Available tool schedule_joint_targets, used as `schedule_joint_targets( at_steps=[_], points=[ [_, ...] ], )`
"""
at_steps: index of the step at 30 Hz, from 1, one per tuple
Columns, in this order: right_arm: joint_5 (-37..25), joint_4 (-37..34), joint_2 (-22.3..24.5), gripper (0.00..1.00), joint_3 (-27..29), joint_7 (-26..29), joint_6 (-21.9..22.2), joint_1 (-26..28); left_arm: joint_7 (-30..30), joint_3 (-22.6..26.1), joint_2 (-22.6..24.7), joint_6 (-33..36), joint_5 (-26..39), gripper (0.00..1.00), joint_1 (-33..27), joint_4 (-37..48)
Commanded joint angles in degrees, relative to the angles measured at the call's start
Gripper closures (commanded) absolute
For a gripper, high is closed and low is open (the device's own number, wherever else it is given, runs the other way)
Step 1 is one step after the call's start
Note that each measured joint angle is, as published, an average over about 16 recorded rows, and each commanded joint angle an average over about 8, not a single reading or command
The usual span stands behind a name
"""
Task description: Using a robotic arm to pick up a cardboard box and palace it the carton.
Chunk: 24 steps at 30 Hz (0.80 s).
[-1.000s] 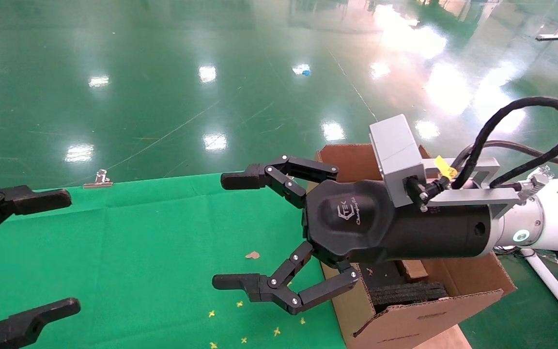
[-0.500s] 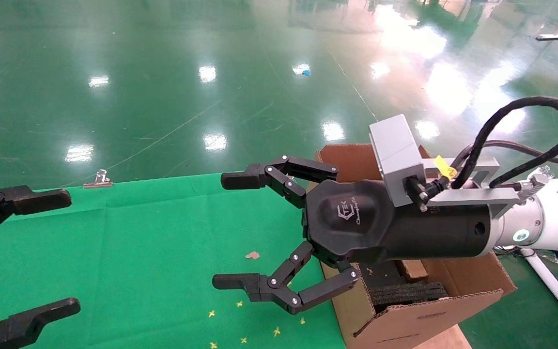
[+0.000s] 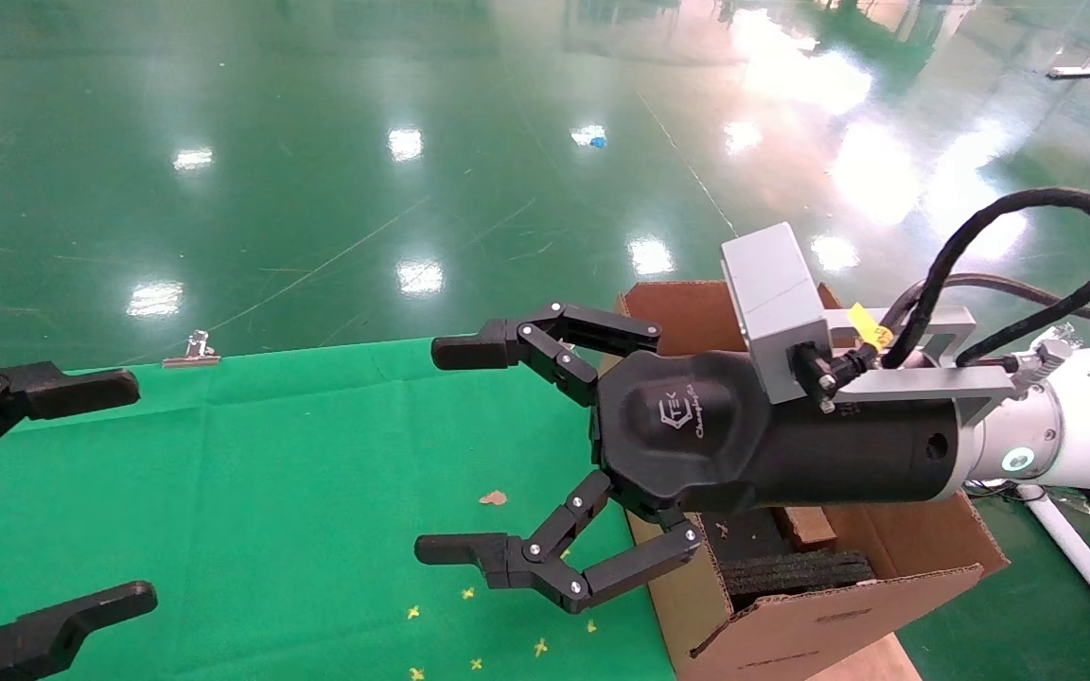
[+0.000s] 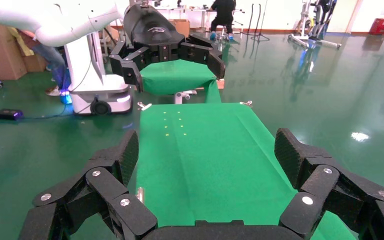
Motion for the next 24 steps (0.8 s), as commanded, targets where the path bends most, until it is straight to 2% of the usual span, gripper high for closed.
schedule_joint_targets(
  at_steps=[1, 24],
  points=[
    [0.0, 0.0, 0.0, 0.0, 0.0, 0.0, 0.0, 0.0, 0.0, 0.0, 0.0, 0.0, 0.0, 0.0, 0.0, 0.0],
    [0.0, 0.0, 0.0, 0.0, 0.0, 0.0, 0.0, 0.0, 0.0, 0.0, 0.0, 0.0, 0.0, 0.0, 0.0, 0.0]
  ],
)
